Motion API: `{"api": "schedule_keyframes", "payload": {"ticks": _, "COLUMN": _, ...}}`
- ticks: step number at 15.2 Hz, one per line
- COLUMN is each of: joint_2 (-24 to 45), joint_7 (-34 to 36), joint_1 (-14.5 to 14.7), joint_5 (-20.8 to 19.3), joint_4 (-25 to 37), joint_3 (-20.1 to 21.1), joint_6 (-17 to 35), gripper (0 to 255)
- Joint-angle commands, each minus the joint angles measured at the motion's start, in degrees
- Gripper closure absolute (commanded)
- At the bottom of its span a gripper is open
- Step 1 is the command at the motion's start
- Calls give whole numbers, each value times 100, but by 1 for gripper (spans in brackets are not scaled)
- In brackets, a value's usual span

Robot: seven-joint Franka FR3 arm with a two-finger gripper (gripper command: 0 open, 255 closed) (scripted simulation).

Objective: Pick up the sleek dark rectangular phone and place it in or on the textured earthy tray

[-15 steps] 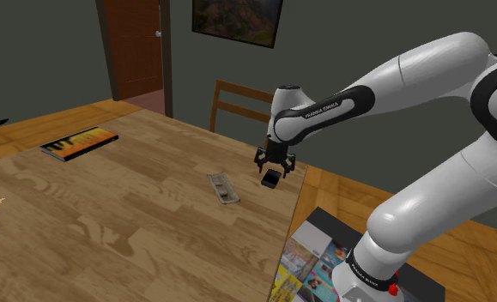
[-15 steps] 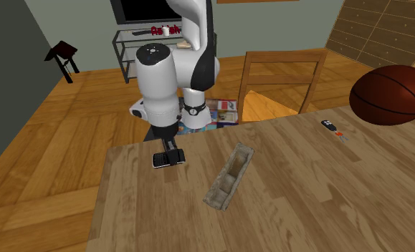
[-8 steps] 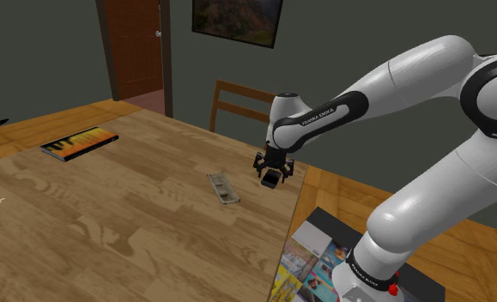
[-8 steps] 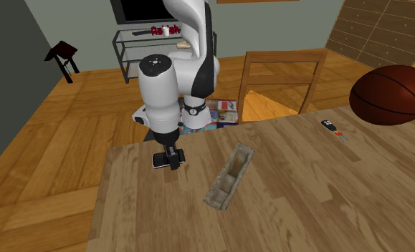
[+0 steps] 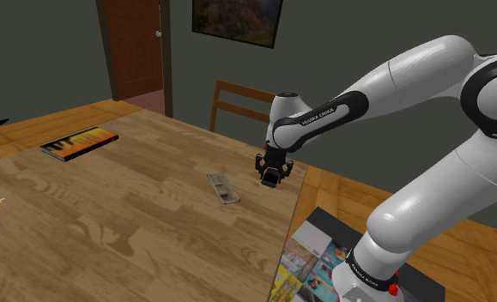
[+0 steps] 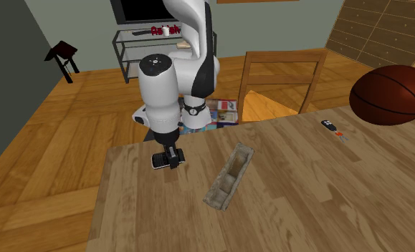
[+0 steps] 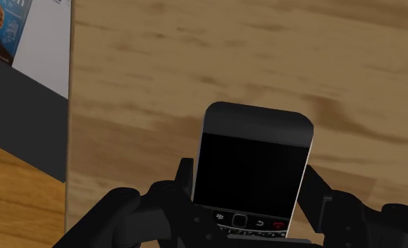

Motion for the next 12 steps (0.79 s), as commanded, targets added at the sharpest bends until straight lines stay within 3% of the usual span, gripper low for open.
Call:
{"api": "schedule_keyframes", "payload": {"ticks": 1, "joint_2": 12, "joint_7": 1, "joint_1": -4, "joint_5": -3, "joint_4": -11, "joint_3": -3, "joint_6": 1, "gripper": 255}}
{"api": "schedule_keyframes", "payload": {"ticks": 6, "joint_2": 5, "joint_7": 1, "joint_1": -3, "joint_5": -1, "joint_4": -11, "joint_3": -2, "joint_6": -6, "gripper": 255}}
{"api": "schedule_keyframes", "payload": {"ticks": 12, "joint_2": -339, "joint_7": -84, "joint_1": 26, "joint_5": 79, "joint_4": 194, "joint_3": -47, "joint_6": -549, "gripper": 255}}
